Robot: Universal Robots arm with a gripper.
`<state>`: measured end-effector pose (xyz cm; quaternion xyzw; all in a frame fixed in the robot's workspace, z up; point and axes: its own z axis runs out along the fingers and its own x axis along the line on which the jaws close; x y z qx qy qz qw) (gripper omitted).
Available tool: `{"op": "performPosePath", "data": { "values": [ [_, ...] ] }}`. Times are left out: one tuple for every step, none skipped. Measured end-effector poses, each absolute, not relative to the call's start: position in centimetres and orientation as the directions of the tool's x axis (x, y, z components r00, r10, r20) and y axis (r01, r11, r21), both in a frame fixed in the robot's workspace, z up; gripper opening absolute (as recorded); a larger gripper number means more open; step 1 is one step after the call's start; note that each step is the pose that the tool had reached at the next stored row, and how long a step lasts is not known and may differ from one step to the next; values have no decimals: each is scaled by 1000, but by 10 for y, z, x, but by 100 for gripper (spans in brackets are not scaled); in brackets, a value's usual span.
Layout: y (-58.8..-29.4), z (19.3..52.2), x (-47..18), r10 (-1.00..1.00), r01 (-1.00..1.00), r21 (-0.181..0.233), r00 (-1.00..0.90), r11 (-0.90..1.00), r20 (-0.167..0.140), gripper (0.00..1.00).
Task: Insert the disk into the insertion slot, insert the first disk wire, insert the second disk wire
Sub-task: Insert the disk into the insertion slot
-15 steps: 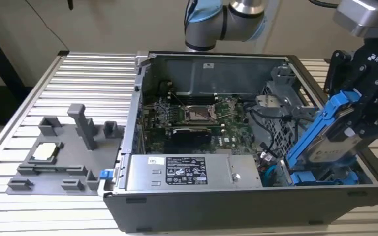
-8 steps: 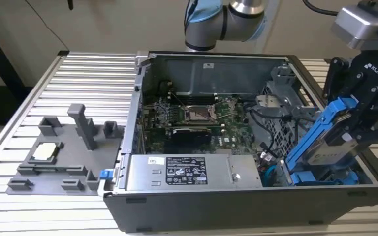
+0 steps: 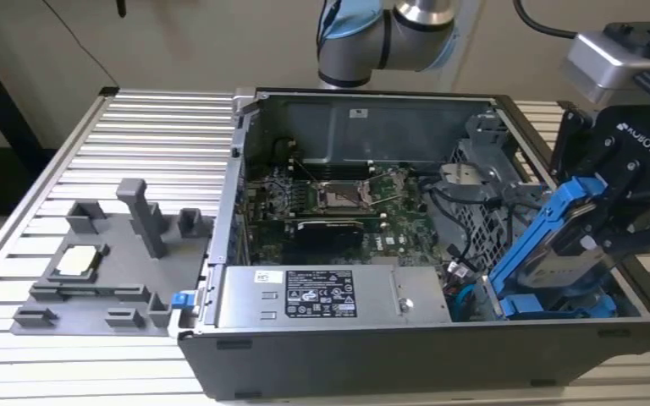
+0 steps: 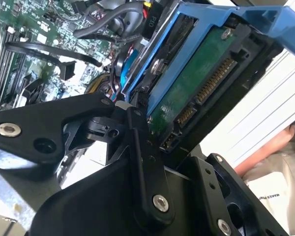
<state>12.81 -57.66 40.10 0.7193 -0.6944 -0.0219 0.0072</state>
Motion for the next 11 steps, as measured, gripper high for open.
{"op": "performPosePath", "data": {
  "values": [
    [-576,399,128,-999,-999,41,35,-36,-22,33],
    [-576,397,129,-999,-999,41,35,-36,-22,33],
    [-576,396,129,-999,-999,41,35,-36,-22,33],
    [-576,394,129,-999,-999,41,35,-36,-22,33],
    [-576,392,129,-999,-999,41,35,-36,-22,33],
    [-576,390,130,-999,-999,41,35,-36,-22,33],
    [-576,388,130,-999,-999,41,35,-36,-22,33],
    [-576,386,130,-999,-999,41,35,-36,-22,33],
    [-576,385,130,-999,-999,41,35,-36,-22,33],
    [-576,383,130,-999,-999,41,35,-36,-22,33],
    [-576,381,130,-999,-999,41,35,-36,-22,33]
  ]
}}
